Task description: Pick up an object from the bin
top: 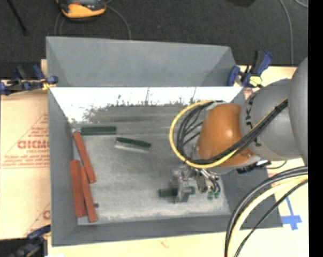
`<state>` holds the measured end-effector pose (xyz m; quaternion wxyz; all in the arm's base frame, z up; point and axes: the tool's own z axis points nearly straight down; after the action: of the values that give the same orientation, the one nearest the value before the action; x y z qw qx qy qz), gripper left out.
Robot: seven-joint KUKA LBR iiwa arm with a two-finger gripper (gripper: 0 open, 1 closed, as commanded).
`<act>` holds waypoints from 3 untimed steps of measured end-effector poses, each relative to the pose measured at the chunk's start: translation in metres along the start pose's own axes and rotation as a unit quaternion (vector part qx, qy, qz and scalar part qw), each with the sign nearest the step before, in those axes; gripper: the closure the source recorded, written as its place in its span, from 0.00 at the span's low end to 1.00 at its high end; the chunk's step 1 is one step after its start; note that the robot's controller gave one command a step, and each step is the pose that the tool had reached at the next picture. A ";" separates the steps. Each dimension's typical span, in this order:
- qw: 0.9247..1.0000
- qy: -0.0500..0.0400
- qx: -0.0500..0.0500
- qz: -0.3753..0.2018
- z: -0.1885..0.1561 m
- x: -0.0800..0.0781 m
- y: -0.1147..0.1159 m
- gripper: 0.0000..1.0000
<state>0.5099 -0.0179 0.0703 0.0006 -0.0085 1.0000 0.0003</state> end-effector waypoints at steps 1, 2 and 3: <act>1.000 0.000 0.000 0.000 0.000 0.000 0.000 1.00; 1.000 -0.001 0.000 -0.001 -0.124 -0.025 0.027 1.00; 1.000 -0.001 0.000 -0.001 -0.124 -0.025 0.027 1.00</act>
Offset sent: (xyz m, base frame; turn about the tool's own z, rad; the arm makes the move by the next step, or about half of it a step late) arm 0.0232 0.0279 0.1237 0.0030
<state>0.5341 0.0093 0.1946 0.0018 -0.0093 1.0000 -0.0001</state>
